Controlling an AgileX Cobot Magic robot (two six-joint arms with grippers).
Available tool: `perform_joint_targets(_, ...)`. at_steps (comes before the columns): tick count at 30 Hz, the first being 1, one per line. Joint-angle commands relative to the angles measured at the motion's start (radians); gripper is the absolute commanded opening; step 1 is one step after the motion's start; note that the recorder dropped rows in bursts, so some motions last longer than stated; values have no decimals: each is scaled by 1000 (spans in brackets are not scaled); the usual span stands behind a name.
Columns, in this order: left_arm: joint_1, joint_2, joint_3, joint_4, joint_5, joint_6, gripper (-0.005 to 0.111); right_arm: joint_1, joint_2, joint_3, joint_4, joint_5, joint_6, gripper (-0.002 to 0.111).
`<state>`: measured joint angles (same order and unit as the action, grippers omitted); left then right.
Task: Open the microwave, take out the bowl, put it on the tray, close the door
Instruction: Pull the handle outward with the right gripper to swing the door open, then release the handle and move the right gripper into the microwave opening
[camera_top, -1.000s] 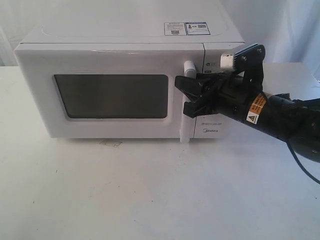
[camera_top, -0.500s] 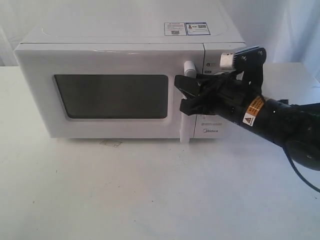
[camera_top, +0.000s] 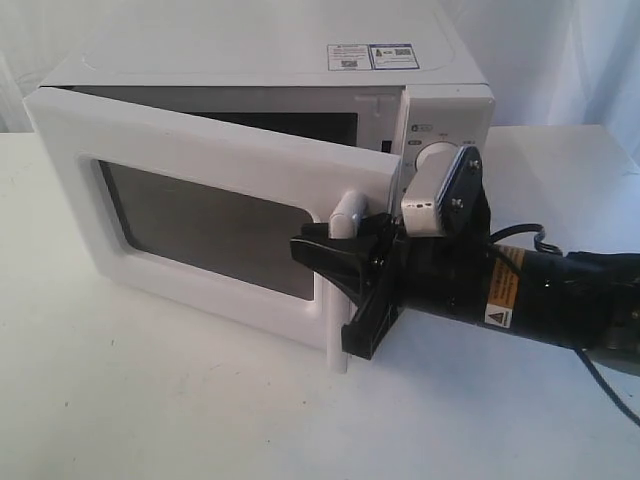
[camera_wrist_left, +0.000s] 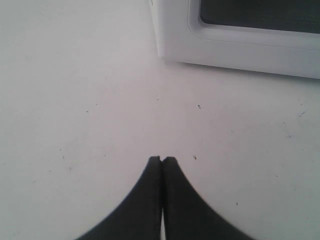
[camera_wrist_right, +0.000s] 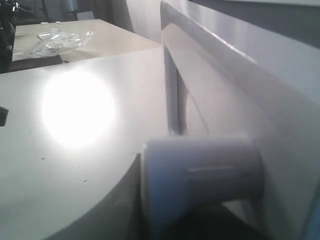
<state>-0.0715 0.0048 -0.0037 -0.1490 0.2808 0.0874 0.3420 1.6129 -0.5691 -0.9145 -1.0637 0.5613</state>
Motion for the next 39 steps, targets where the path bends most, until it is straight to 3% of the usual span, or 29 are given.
perform_joint_targets(1,0,-5,4,-6,-2,-1,0,67,1,-11,-208,-157,63,0)
perform_joint_targets(8,0,-5,4,-6,-2,-1,0,67,1,-12,-201,-157,63,2)
perform_joint_targets(10,0,-5,4,-6,-2,-1,0,67,-7,-12,-201,-157,63,13)
perform_joint_targets(14,0,-5,4,-6,-2,-1,0,67,-63,4,-201,-157,63,48)
perform_joint_targets(16,0,-5,4,-6,-2,-1,0,67,-97,21,-198,-127,70,55)
perform_joint_targets(27,0,-5,4,-6,-2,-1,0,67,-401,141,-205,133,191,54)
perform_joint_targets(39,0,-5,4,-6,-2,-1,0,67,-808,194,-321,558,518,54)
